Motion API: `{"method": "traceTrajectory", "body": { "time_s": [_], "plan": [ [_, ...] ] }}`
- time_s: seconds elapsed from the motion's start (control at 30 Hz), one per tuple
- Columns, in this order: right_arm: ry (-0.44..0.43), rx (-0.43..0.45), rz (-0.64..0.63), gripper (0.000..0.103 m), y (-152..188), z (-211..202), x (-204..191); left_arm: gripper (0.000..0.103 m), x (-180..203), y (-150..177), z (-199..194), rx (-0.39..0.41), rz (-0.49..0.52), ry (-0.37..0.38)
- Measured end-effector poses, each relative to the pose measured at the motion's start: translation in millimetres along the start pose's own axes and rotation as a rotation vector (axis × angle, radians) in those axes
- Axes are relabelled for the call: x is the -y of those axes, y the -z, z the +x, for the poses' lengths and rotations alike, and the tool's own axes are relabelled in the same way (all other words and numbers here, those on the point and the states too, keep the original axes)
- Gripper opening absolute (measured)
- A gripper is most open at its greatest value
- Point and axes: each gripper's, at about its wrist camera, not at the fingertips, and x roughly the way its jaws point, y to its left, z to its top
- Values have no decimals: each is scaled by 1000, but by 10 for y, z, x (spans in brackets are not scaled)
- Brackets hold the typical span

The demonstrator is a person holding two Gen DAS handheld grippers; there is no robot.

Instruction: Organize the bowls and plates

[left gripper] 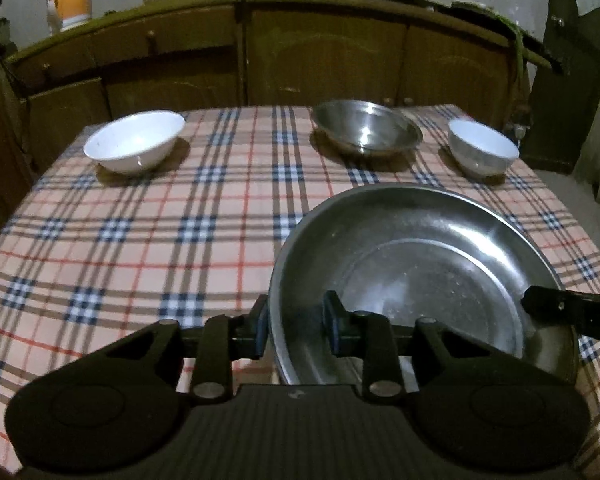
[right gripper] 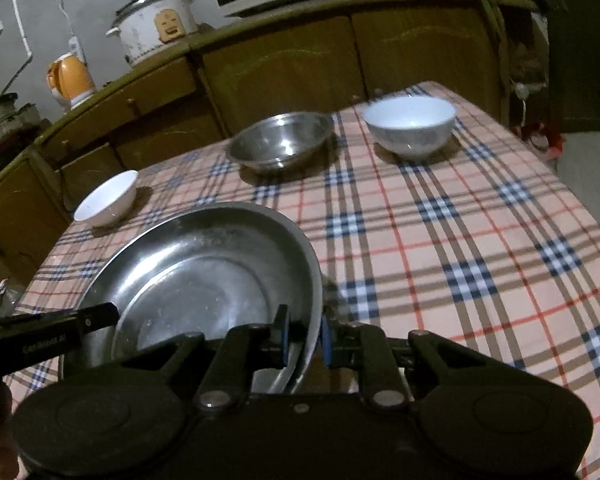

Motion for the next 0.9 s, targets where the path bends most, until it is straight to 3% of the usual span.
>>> {"method": "traceTrajectory", "body": {
  "time_s": [0.4,0.9],
  "plan": [
    [-63,19,-87,21,-96,-44,-510,29,-361,-73,-268,43,-38,-69],
    [-149,-28,-214,22,-10,291,-1442,29,-1190,9,-371,35,-127,-188]
  ]
}}
